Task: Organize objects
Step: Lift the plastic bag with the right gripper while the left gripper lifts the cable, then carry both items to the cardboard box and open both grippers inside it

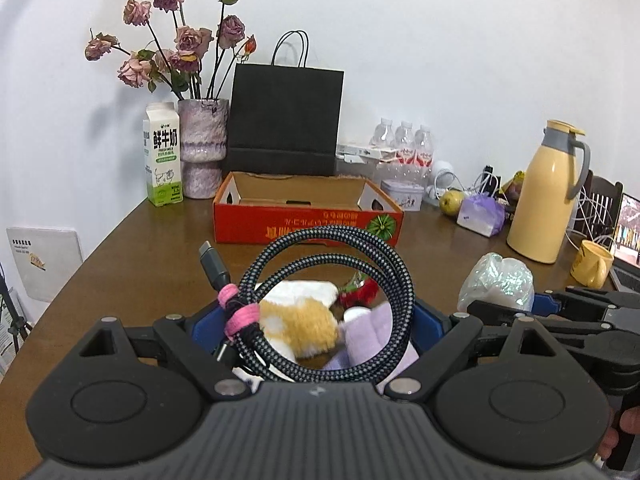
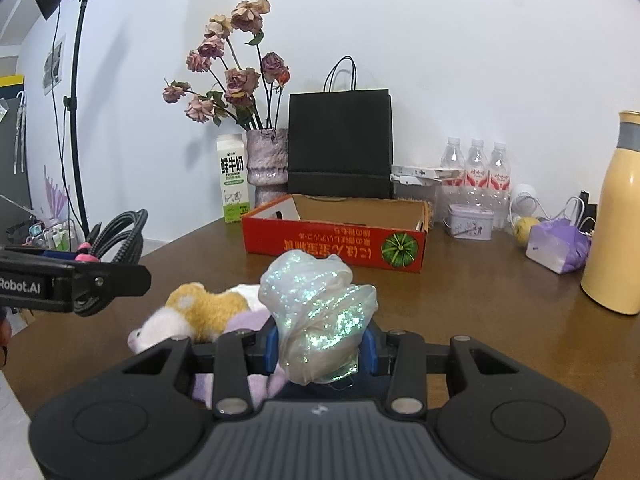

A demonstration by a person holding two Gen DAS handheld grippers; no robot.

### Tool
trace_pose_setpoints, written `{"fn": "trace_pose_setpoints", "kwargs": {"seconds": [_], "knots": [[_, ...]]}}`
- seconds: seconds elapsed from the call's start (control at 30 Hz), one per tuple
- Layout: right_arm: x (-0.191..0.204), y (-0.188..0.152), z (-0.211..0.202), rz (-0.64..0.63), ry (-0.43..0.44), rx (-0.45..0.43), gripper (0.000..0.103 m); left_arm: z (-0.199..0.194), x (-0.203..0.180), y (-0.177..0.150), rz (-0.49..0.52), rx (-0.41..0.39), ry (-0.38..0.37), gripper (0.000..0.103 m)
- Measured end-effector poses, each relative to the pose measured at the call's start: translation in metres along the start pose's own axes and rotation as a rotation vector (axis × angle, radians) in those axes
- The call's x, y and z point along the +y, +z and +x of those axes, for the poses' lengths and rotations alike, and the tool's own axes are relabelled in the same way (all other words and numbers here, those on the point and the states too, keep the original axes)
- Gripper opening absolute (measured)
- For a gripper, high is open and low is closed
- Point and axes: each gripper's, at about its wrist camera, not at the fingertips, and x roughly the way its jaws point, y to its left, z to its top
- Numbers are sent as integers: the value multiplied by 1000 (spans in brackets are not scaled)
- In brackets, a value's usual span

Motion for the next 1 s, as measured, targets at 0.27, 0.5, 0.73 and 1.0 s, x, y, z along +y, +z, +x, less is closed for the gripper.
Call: {"fn": "trace_pose_setpoints", "kwargs": {"seconds": [0.27,0.5,0.73,1.0], "knots": [[3,20,28,-11,4,-14,38,23,9,23,-13,-29,-3,92],[2,38,54,-7,14,-19,38,48,13,40,-15,-43,-9,92],[-4,54,82,-3,14,-24,38,77,17,59,-23,-48,-10,92],[-9,74,112,-9,3,-32,38,110,19,83,-35,-65,-12,92]]}}
